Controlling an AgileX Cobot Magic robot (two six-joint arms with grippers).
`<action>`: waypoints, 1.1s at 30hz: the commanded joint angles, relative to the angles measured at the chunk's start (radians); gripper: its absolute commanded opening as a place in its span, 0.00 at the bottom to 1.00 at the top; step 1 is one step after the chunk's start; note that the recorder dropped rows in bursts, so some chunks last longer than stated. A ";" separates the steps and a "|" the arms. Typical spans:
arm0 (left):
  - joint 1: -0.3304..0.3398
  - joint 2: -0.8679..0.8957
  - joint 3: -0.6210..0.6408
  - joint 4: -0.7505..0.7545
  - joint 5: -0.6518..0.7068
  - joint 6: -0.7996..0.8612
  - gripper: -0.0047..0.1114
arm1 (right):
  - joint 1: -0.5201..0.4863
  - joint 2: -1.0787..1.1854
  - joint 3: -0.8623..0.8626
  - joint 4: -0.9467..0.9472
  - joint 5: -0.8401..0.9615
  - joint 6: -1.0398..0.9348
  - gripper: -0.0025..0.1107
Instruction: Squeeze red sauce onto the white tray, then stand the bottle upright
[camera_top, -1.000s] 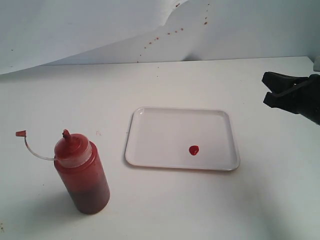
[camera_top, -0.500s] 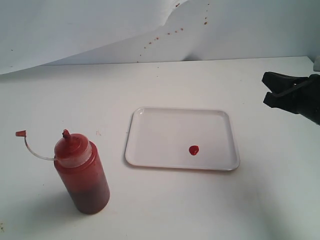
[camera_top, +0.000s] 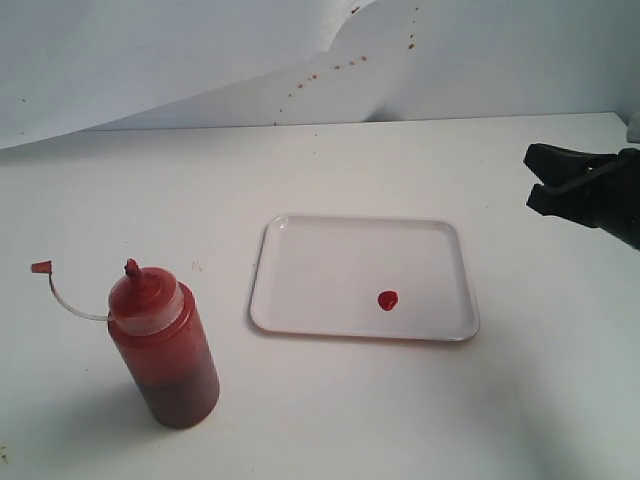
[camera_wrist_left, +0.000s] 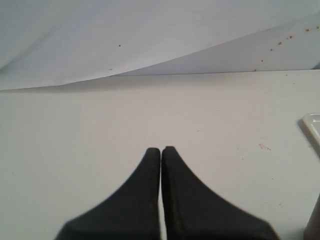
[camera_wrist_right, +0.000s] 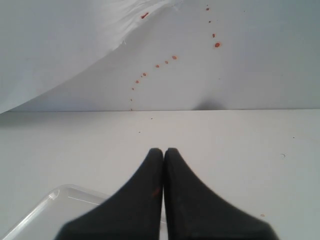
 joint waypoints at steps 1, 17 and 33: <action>0.001 -0.005 -0.002 0.000 -0.009 -0.006 0.06 | -0.009 -0.005 0.006 0.000 -0.011 -0.009 0.02; 0.001 -0.005 -0.002 0.000 -0.009 -0.002 0.06 | -0.009 -0.188 0.006 0.035 -0.010 -0.023 0.02; 0.001 -0.005 -0.002 0.000 -0.009 -0.001 0.06 | -0.009 -0.731 0.006 0.249 -0.009 -0.047 0.02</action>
